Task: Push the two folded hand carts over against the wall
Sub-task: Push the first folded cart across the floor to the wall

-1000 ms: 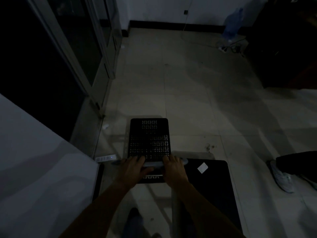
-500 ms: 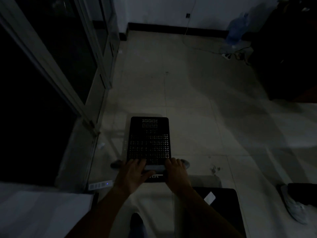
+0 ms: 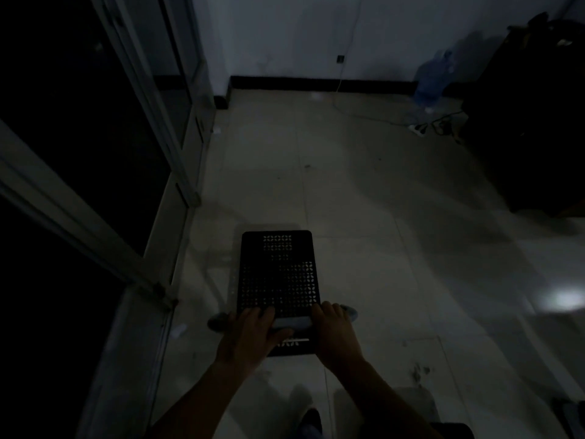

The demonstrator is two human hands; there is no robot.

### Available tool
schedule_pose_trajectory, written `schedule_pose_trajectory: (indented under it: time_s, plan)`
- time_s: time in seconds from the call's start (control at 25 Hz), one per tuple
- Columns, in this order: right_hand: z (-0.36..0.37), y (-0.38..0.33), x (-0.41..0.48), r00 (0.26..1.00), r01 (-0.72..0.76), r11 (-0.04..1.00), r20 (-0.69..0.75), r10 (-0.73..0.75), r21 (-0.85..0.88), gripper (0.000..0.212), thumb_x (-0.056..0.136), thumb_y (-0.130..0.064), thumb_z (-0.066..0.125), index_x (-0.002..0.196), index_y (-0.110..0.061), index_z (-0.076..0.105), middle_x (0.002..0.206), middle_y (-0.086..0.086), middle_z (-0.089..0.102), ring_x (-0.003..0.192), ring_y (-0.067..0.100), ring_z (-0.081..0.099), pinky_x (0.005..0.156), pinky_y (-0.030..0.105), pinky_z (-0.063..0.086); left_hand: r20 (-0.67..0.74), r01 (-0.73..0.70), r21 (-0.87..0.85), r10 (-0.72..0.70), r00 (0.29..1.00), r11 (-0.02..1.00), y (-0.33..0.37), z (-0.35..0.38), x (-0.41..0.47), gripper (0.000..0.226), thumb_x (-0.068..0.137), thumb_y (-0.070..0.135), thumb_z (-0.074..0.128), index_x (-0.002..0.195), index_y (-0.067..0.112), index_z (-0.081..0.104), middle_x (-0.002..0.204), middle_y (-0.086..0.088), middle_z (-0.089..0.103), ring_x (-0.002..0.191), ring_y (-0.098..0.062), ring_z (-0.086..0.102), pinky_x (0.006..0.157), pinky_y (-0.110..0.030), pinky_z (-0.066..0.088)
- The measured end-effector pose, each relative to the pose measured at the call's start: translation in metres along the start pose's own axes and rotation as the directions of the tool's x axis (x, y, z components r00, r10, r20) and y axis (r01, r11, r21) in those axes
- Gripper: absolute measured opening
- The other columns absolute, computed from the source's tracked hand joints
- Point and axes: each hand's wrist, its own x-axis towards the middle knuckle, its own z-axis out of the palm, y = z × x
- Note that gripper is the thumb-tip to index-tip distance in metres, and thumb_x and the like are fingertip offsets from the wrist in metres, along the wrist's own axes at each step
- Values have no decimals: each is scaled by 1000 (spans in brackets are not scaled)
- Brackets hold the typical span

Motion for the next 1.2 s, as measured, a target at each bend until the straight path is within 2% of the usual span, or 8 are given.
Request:
schedule_pose_trajectory:
  time_s: [0.08, 0.24, 0.4, 0.48, 0.68, 0.8, 1.04, 1.2]
  plan:
    - [0, 7, 29, 1000, 12, 1000, -6, -12, -12, 38, 62, -20, 69, 85, -22, 39, 79, 4, 52, 68, 26, 49, 60, 33, 36, -22, 4, 12, -3, 1000, 1000, -8, 5, 25, 73, 92, 74, 21, 95, 17, 67, 77, -4, 67, 67, -28, 65, 62, -45, 53]
    - [2, 27, 97, 1000, 7, 1000, 9, -7, -3, 38, 59, -16, 71, 84, -23, 42, 83, 2, 51, 72, 25, 48, 62, 33, 34, -96, -52, 2, 52, 994, 999, -27, 13, 89, 60, 94, 69, 28, 106, 18, 56, 79, -6, 66, 71, -28, 63, 60, -42, 52]
    - [-1, 45, 178, 999, -18, 1000, 50, 17, 9, 24, 67, -19, 59, 86, -22, 44, 88, 3, 52, 78, 25, 48, 67, 35, 37, -80, -63, -12, 62, 995, 998, -49, 17, 167, 55, 91, 67, 41, 97, 18, 65, 75, 0, 61, 67, -21, 58, 57, -32, 42]
    - [1, 55, 213, 1000, -4, 1000, 24, 4, -3, 25, 67, -18, 60, 84, -23, 42, 86, 2, 51, 76, 25, 48, 65, 35, 38, -59, -46, 25, 48, 997, 999, -59, 19, 202, 57, 91, 69, 38, 96, 19, 65, 75, 2, 60, 67, -19, 57, 57, -30, 41]
    - [-4, 81, 314, 999, 30, 1000, -10, -30, -4, 31, 64, -15, 65, 82, -22, 41, 80, 2, 51, 71, 25, 49, 62, 34, 36, -51, 8, 42, -6, 999, 999, -82, 25, 301, 67, 90, 73, 27, 92, 19, 67, 73, 1, 62, 63, -21, 60, 56, -33, 44]
    - [-6, 88, 362, 999, 34, 999, -2, -34, -7, 35, 62, -13, 69, 83, -21, 42, 81, 3, 51, 72, 26, 48, 62, 36, 38, -34, 21, 18, -20, 999, 1000, -98, 31, 347, 69, 90, 75, 28, 91, 17, 67, 74, -1, 64, 64, -23, 61, 56, -35, 46]
    - [0, 107, 482, 999, -8, 999, 42, 9, -41, 26, 68, -16, 67, 84, -19, 47, 84, 3, 50, 76, 27, 47, 66, 37, 38, -47, -12, -49, 10, 999, 999, -153, 49, 455, 56, 90, 71, 41, 93, 19, 62, 76, 0, 61, 68, -24, 57, 61, -35, 42]
    - [-6, 105, 552, 999, 25, 998, -33, -27, -52, 27, 64, -12, 66, 81, -18, 46, 78, 3, 49, 70, 26, 48, 61, 34, 36, -21, -43, -32, 42, 999, 999, -186, 52, 524, 63, 91, 71, 36, 95, 15, 64, 77, -4, 62, 68, -28, 58, 60, -37, 43]
